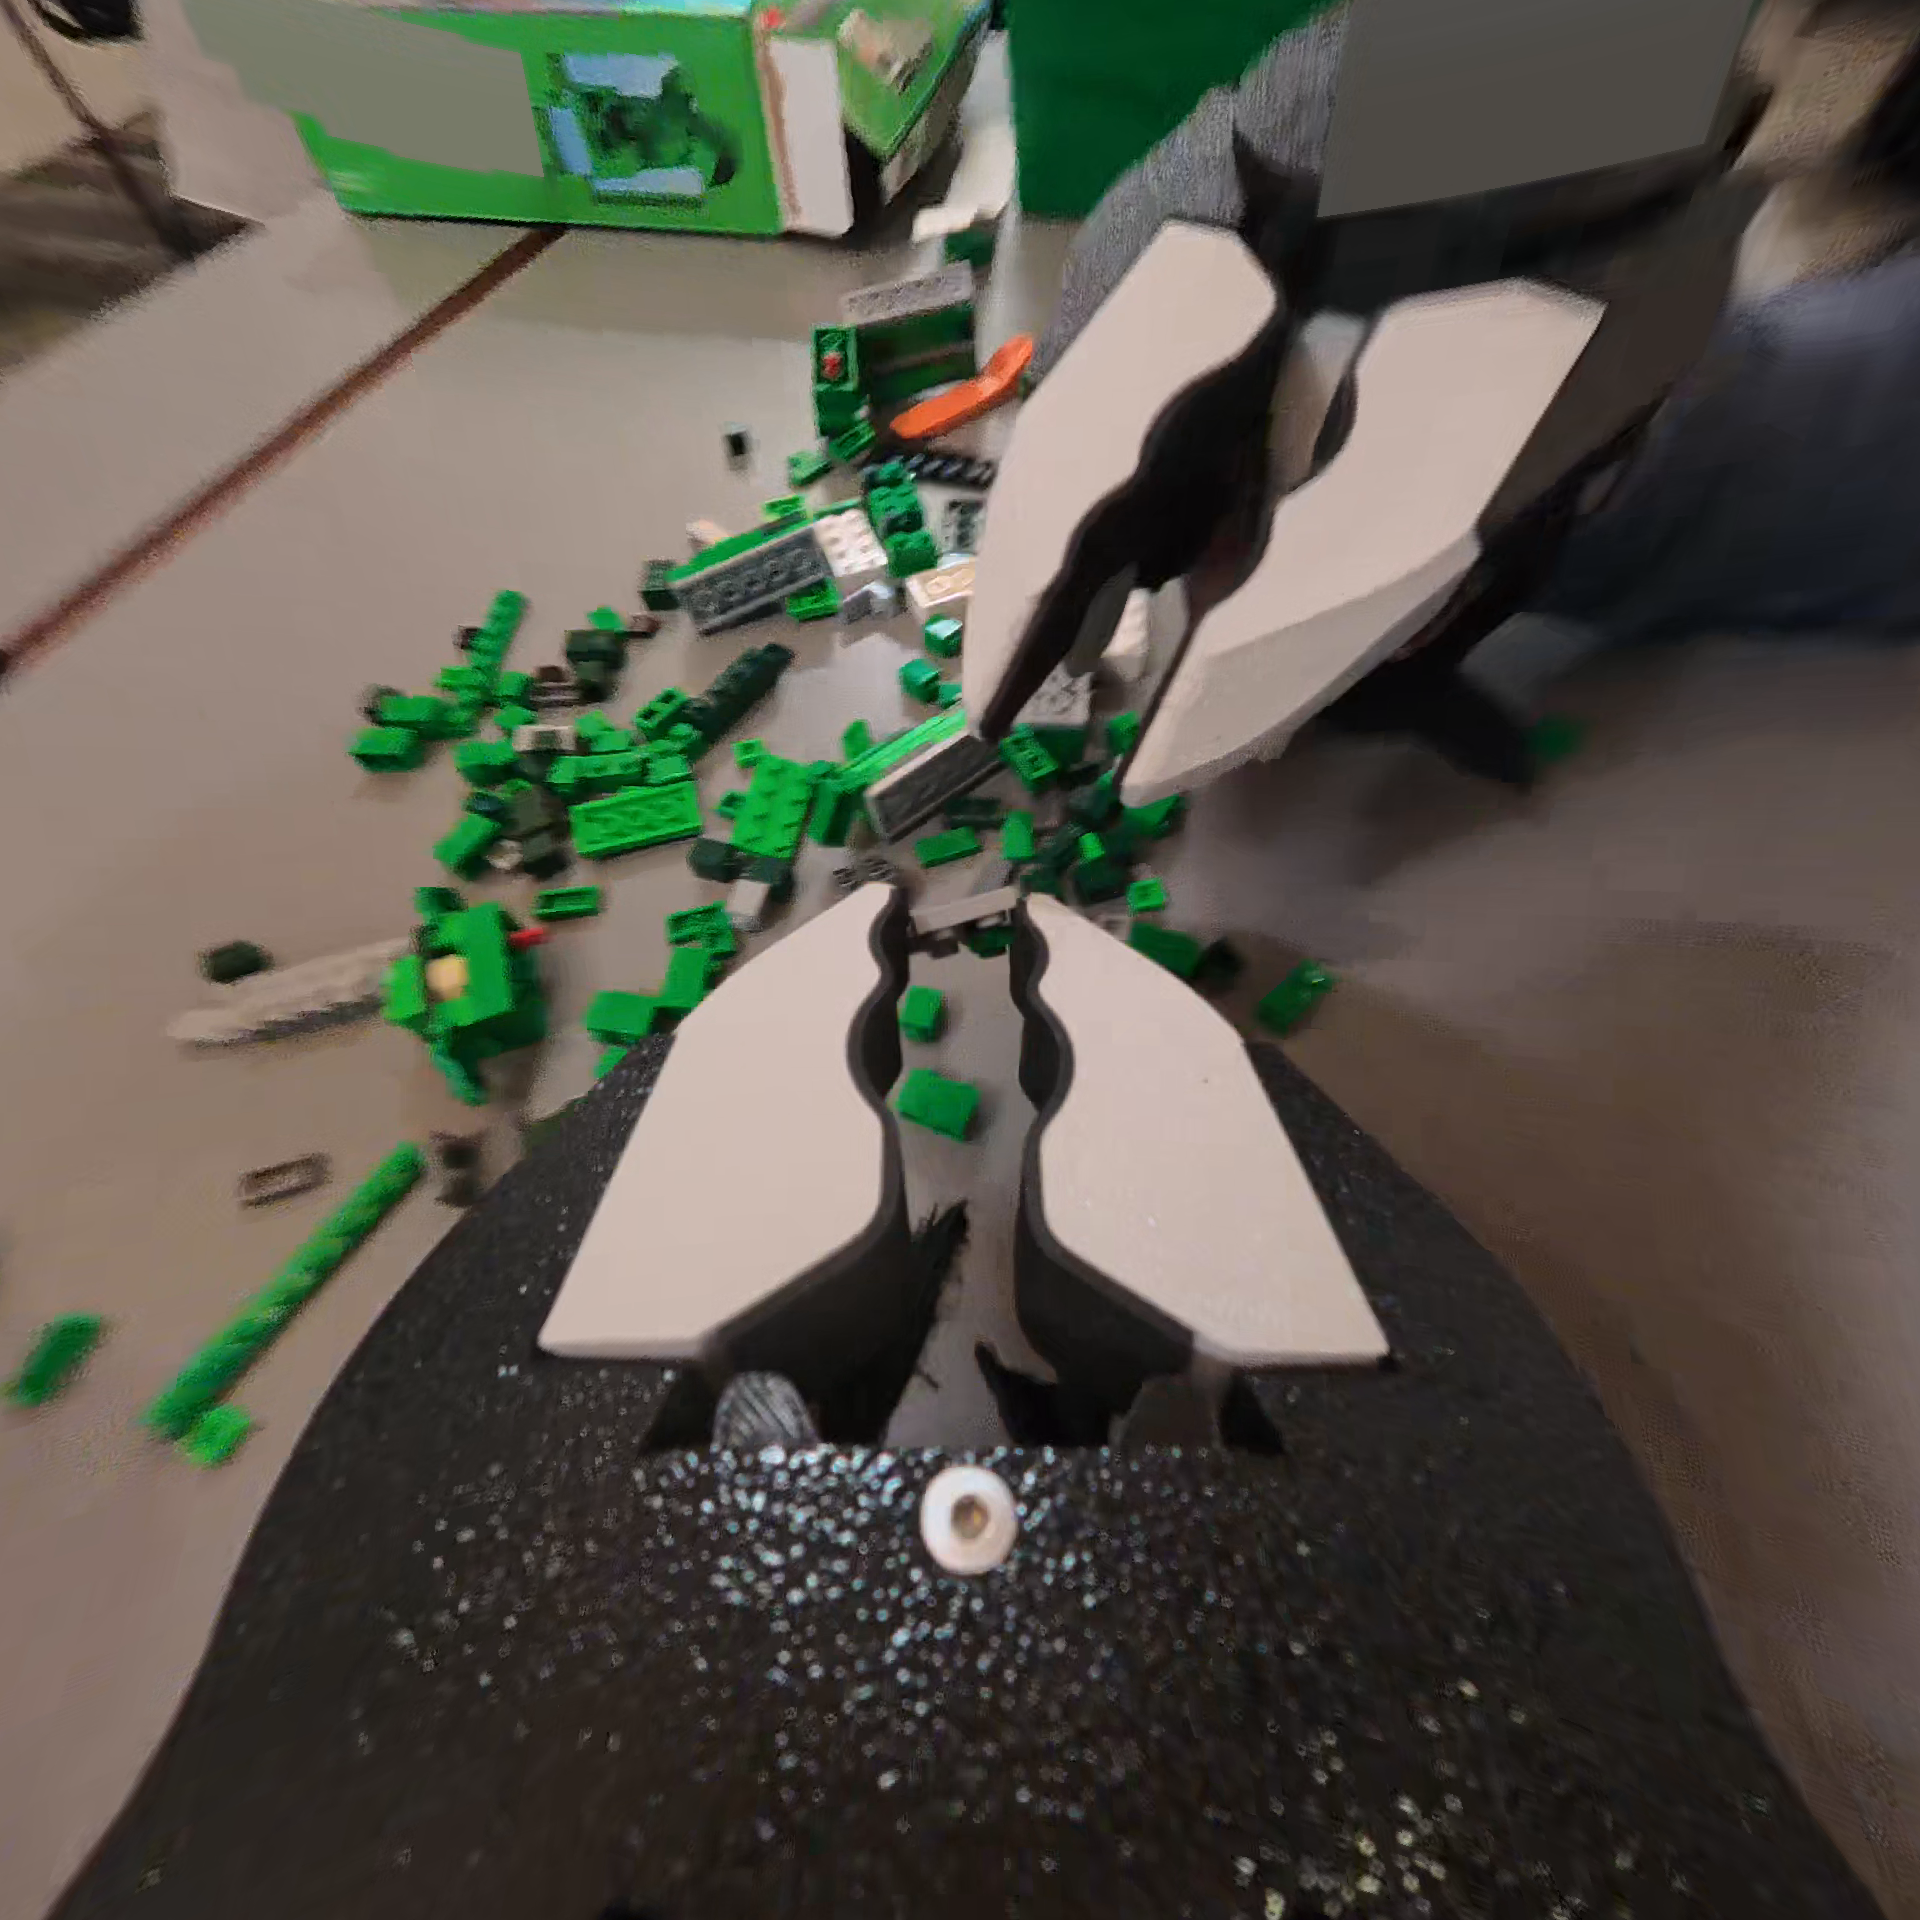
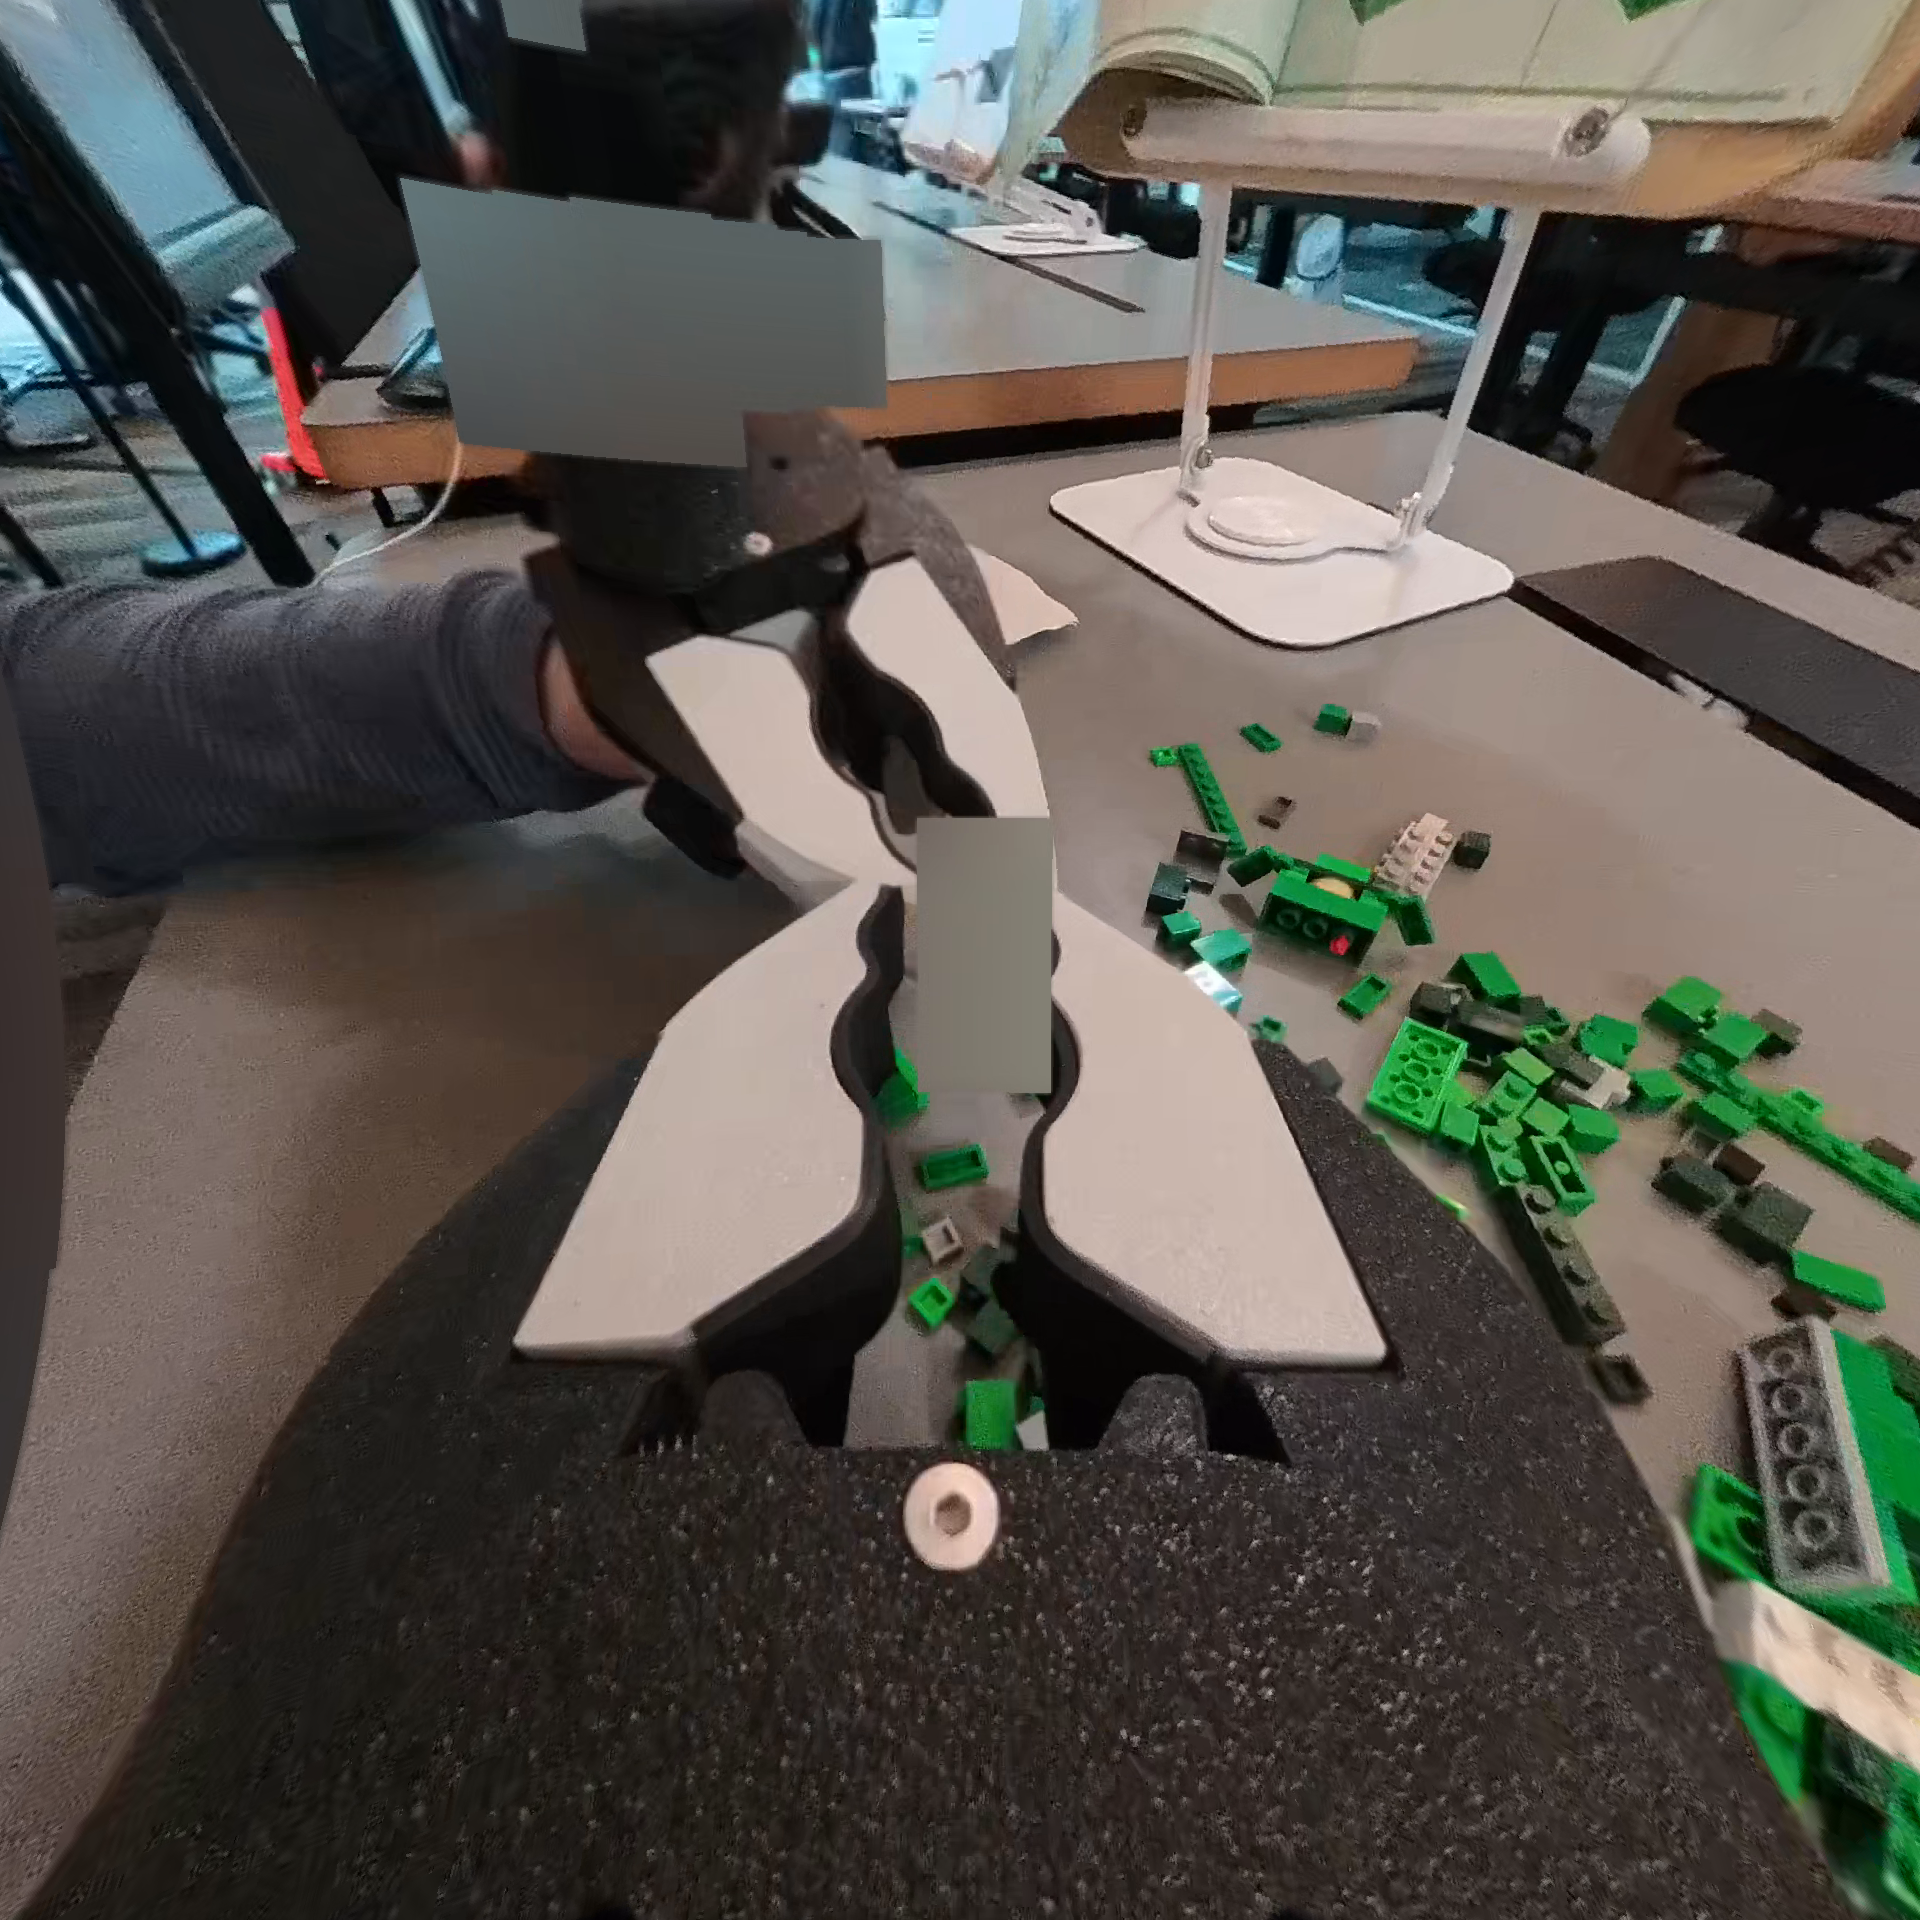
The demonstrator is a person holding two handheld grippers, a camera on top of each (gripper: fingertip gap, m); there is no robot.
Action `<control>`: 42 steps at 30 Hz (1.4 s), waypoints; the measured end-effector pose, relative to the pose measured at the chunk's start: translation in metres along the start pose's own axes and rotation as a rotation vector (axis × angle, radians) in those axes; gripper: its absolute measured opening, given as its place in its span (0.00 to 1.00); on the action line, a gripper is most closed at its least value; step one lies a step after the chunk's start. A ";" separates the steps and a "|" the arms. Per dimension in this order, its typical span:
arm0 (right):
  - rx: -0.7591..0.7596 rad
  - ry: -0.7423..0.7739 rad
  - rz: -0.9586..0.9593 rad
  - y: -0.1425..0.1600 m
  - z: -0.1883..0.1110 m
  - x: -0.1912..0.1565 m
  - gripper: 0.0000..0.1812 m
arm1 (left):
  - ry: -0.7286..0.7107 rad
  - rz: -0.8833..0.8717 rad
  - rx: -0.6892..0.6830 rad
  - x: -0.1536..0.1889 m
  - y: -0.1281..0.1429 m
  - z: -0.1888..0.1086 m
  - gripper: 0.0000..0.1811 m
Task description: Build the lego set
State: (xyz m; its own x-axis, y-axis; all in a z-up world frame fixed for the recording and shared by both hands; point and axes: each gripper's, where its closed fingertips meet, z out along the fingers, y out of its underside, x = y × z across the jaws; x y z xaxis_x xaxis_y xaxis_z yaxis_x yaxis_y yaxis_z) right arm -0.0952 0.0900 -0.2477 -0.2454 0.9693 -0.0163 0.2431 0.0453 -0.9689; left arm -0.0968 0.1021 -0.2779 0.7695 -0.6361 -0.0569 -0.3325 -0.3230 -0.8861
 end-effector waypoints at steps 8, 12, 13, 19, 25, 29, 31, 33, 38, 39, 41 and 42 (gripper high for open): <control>-0.167 0.163 -0.016 0.012 0.009 0.005 0.11 | -0.323 0.384 -0.180 -0.006 -0.002 0.008 0.10; -0.250 0.237 -0.065 0.014 0.007 0.007 0.10 | -0.396 0.457 -0.212 -0.008 -0.003 0.010 0.10; -0.269 0.258 -0.097 0.014 0.006 0.007 0.10 | -0.422 0.482 -0.217 -0.010 -0.004 0.010 0.10; -0.354 0.301 -0.178 0.021 0.002 0.008 0.03 | -0.479 0.618 -0.236 -0.004 -0.009 0.015 0.10; -0.165 0.015 0.148 0.014 -0.006 0.002 0.02 | -0.237 0.356 -0.008 0.010 -0.019 0.012 0.10; -0.181 -0.056 0.185 0.025 -0.003 0.001 0.02 | -0.162 0.350 -0.017 0.012 -0.009 0.015 0.10; -0.181 -0.070 0.184 0.025 -0.002 0.000 0.02 | -0.126 0.328 -0.007 0.013 -0.006 0.016 0.10; -0.175 -0.090 0.183 0.025 -0.003 -0.001 0.02 | -0.071 0.273 0.024 0.016 -0.008 0.014 0.10; -0.278 -0.083 -0.060 0.038 0.001 -0.010 0.02 | 0.081 0.214 -0.022 0.026 0.007 0.013 0.10; -0.291 -0.078 -0.114 0.040 0.001 -0.012 0.02 | 0.104 0.206 -0.030 0.028 0.009 0.013 0.11; -0.301 -0.072 -0.205 0.039 0.001 -0.015 0.02 | 0.141 0.187 -0.026 0.031 0.010 0.011 0.11; -0.303 -0.069 -0.249 0.039 0.000 -0.016 0.02 | 0.167 0.169 -0.022 0.033 0.010 0.010 0.11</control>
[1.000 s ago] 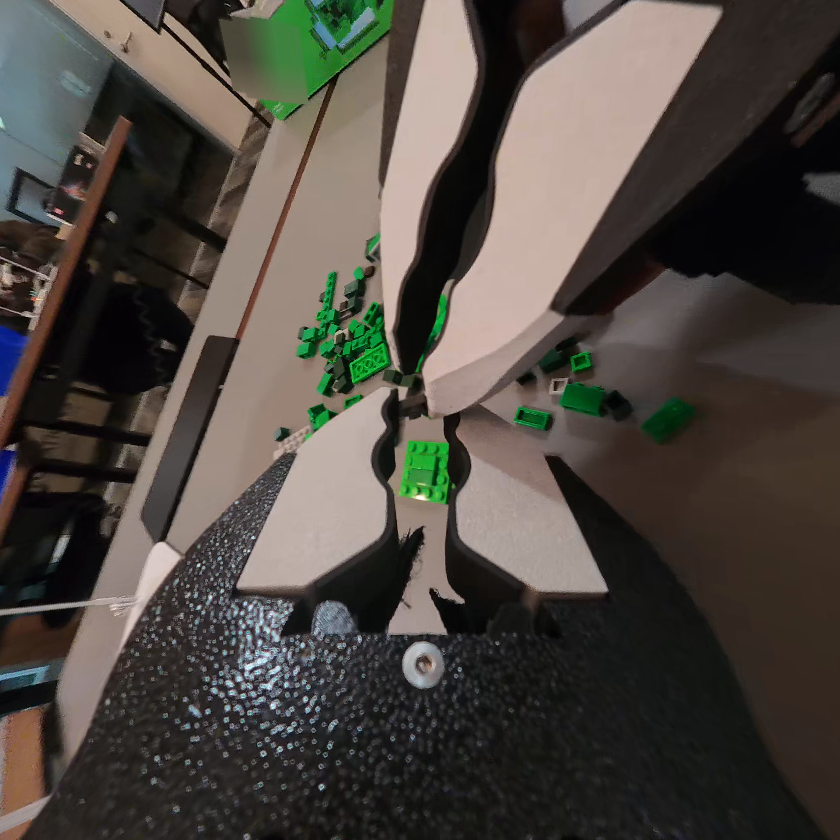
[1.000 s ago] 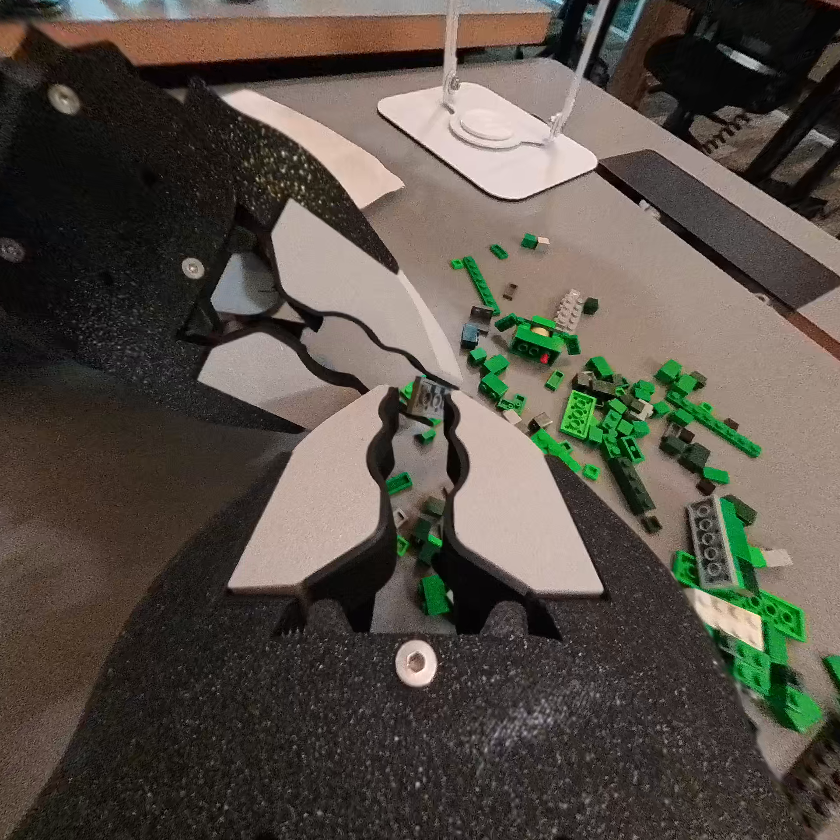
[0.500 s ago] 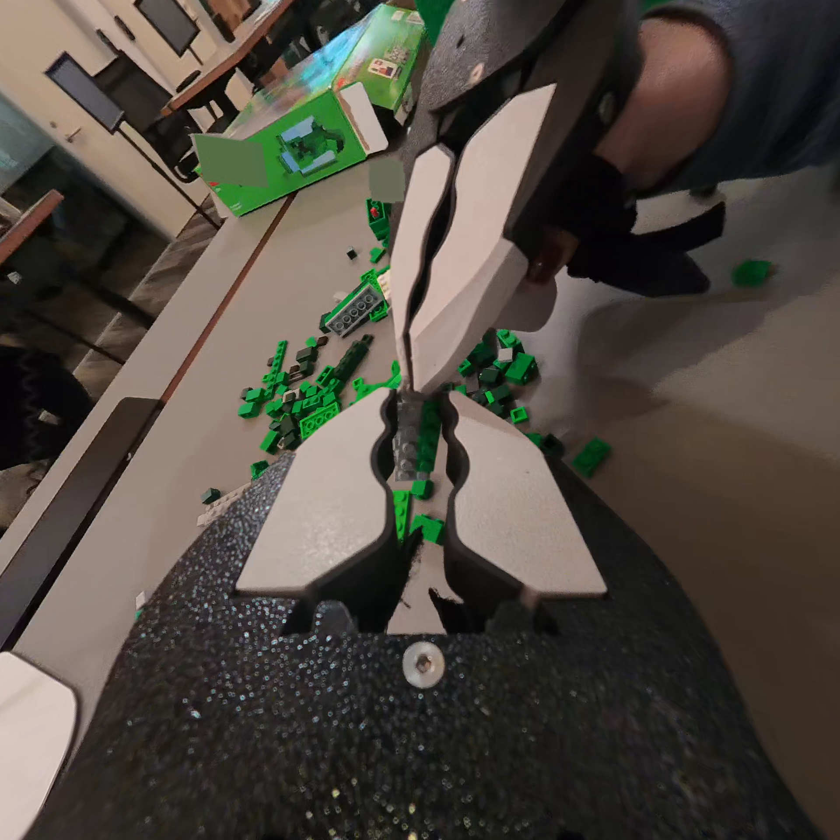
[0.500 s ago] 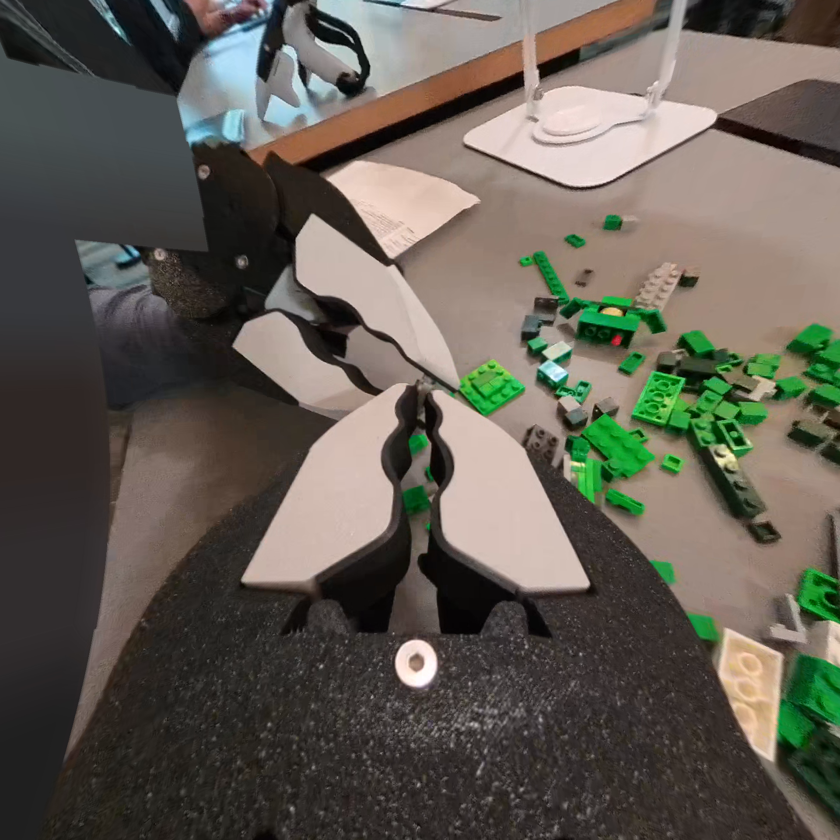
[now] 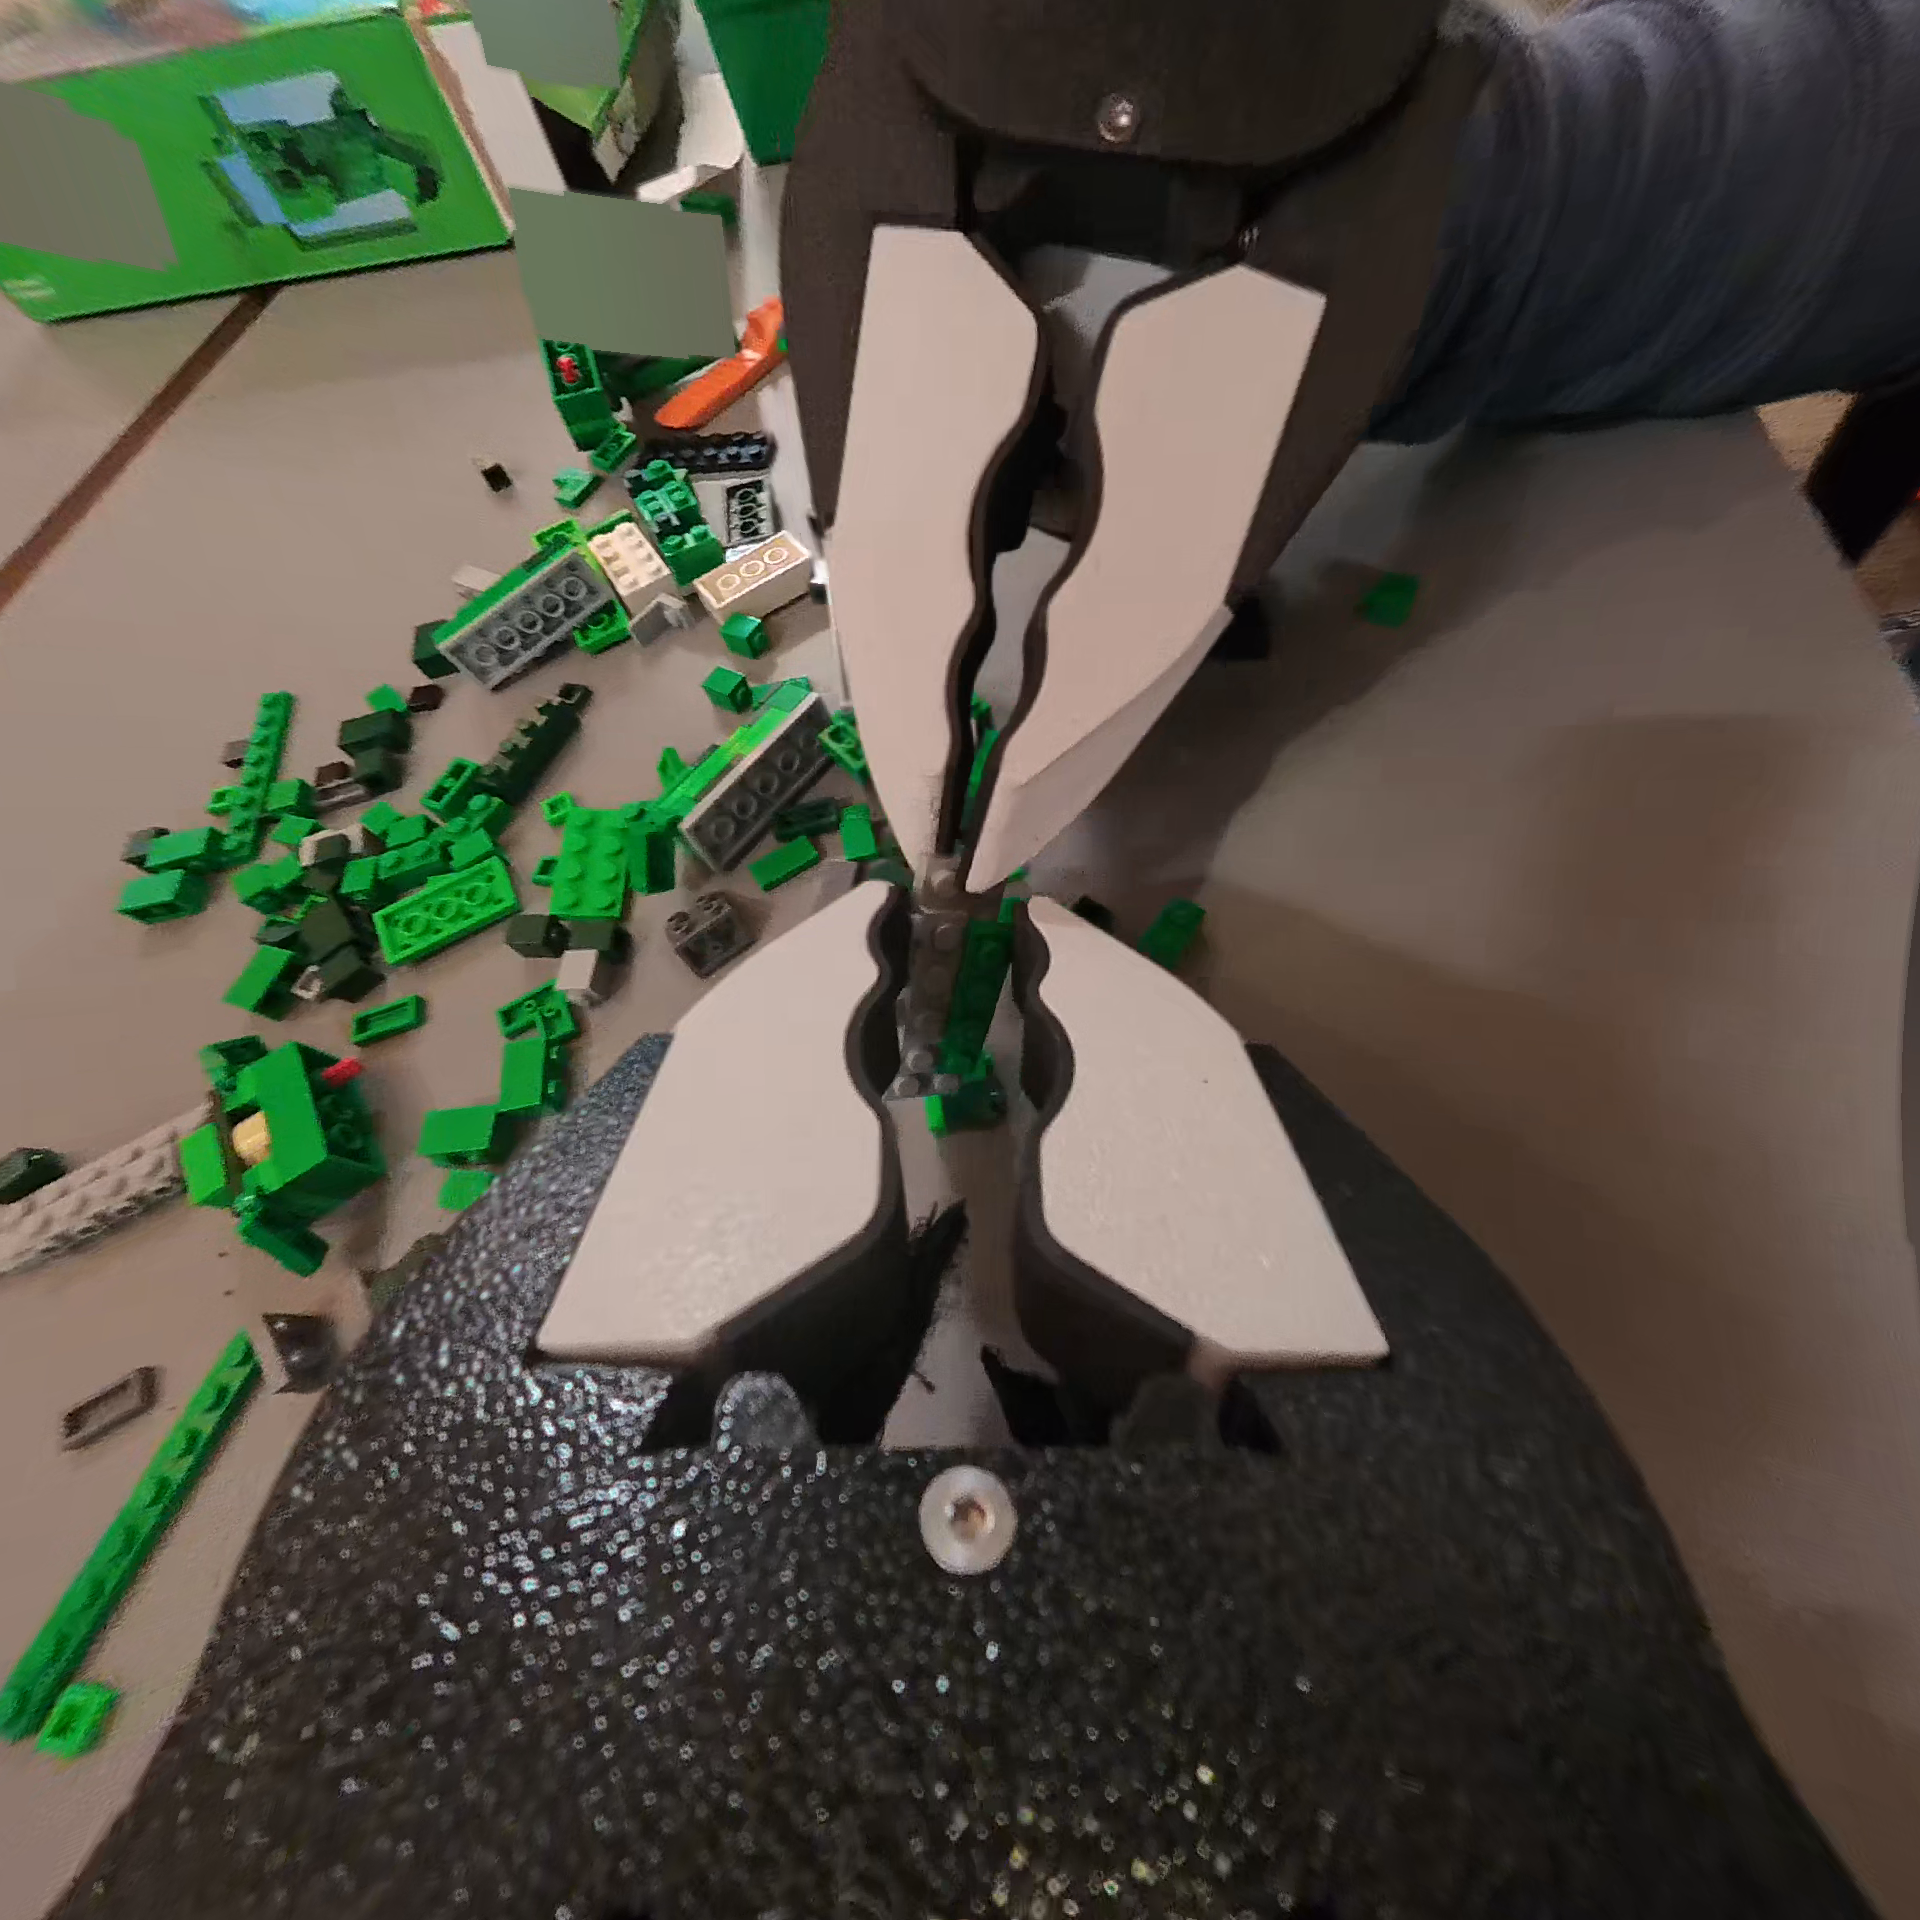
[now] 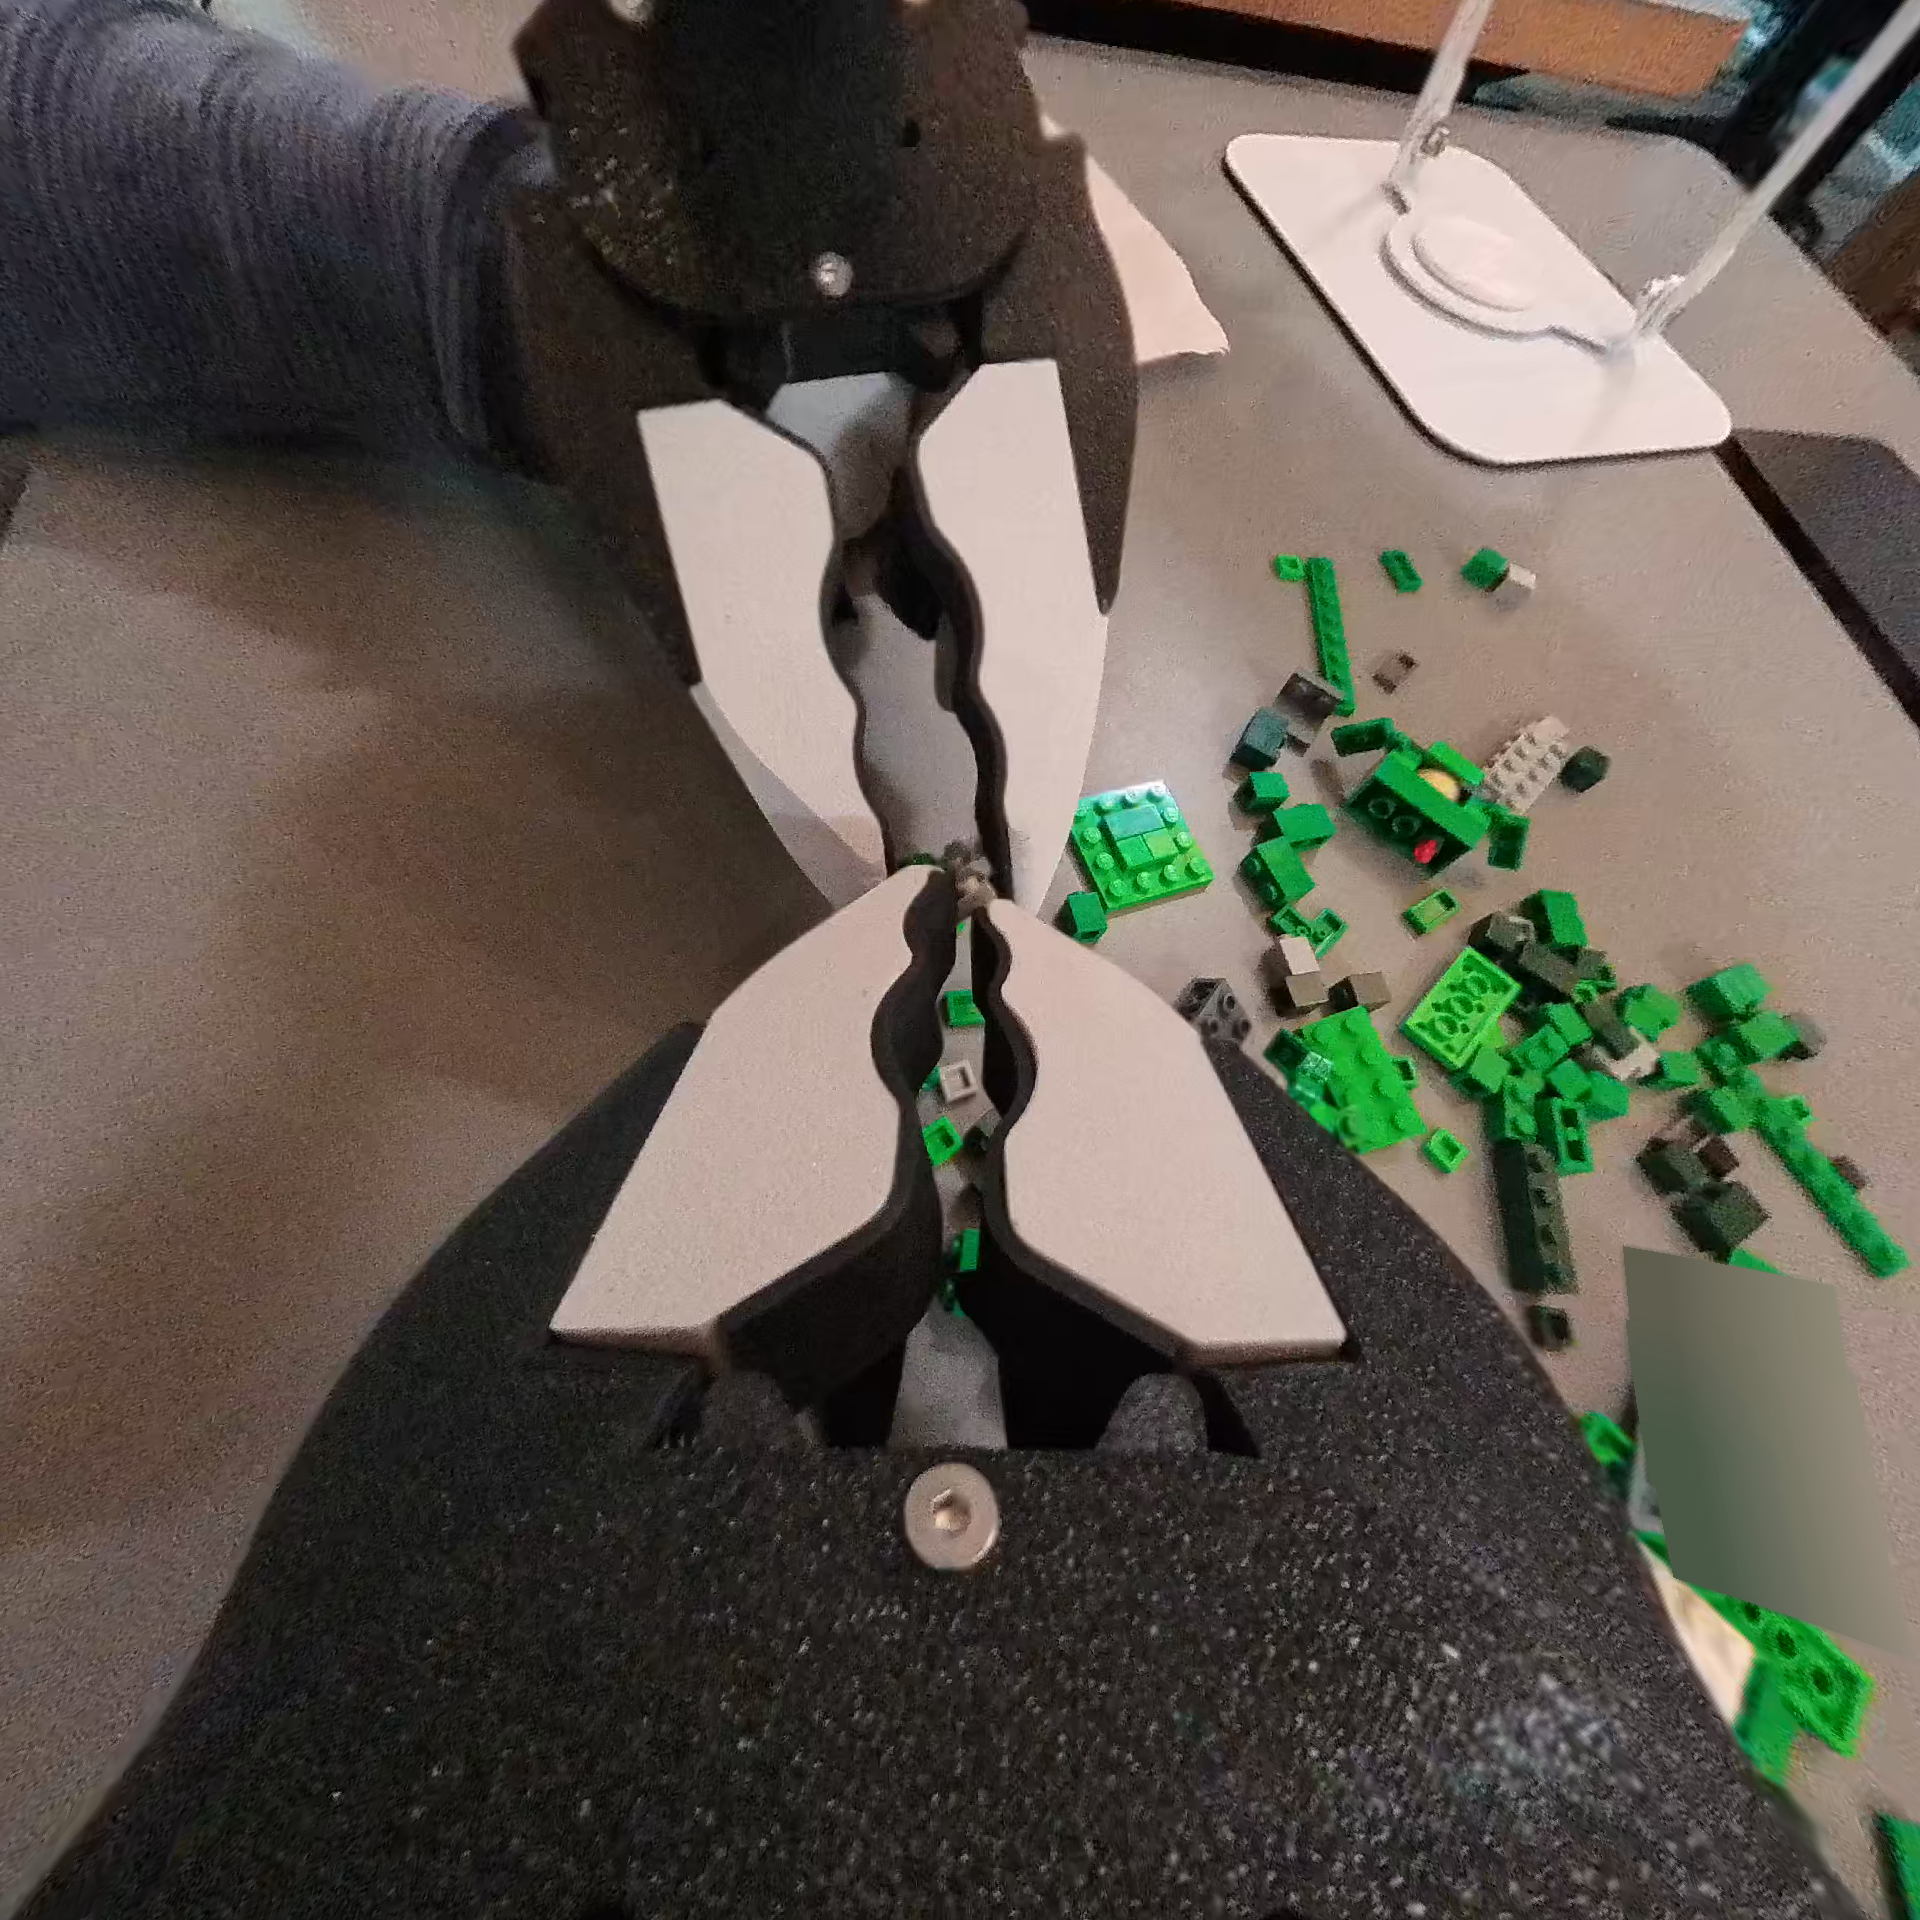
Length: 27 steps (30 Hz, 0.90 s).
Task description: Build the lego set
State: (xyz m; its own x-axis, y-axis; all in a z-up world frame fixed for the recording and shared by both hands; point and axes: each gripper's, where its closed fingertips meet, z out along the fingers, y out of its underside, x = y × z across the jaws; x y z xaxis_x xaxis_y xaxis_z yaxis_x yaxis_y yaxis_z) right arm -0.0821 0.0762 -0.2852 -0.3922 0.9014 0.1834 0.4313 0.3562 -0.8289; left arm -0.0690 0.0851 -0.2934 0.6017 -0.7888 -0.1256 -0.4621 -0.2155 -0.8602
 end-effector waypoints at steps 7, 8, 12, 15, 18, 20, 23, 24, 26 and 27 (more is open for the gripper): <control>0.044 -0.011 0.022 -0.004 -0.002 0.000 0.01 | 0.038 -0.099 0.042 -0.001 -0.003 -0.002 0.12; 0.049 -0.015 0.045 -0.003 -0.002 0.002 0.01 | 0.032 -0.108 0.033 -0.003 -0.002 -0.003 0.13; 0.022 0.002 0.080 0.005 -0.001 0.010 0.01 | -0.018 -0.088 -0.057 -0.011 0.012 -0.004 0.15; 0.064 -0.021 0.161 0.003 -0.004 0.012 0.01 | -0.039 -0.074 -0.048 -0.013 0.011 -0.003 0.17; 0.138 -0.046 0.280 -0.002 -0.009 0.020 0.01 | -0.100 -0.029 -0.044 -0.018 0.007 -0.004 0.22; 0.203 -0.063 0.369 -0.006 -0.016 0.027 0.01 | -0.172 0.010 -0.057 -0.027 0.008 -0.007 0.27; 0.304 -0.120 0.496 -0.014 -0.026 0.032 0.01 | -0.247 0.043 -0.094 -0.035 0.011 -0.009 0.33; 0.333 -0.139 0.536 -0.016 -0.029 0.034 0.01 | -0.274 0.057 -0.107 -0.038 0.012 -0.009 0.36; 0.386 -0.178 0.597 -0.019 -0.034 0.037 0.01 | -0.298 0.097 -0.107 -0.038 0.010 -0.009 0.35; 0.406 -0.184 0.611 -0.020 -0.036 0.038 0.01 | -0.305 0.111 -0.093 -0.038 0.007 -0.009 0.35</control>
State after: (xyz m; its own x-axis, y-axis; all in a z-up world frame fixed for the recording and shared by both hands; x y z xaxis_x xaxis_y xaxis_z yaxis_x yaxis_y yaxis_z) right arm -0.0762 0.1123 -0.2422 -0.3244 0.8411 -0.4327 0.2960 -0.3442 -0.8910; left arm -0.1010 0.1081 -0.2898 0.7049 -0.6050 -0.3703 -0.5850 -0.2007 -0.7858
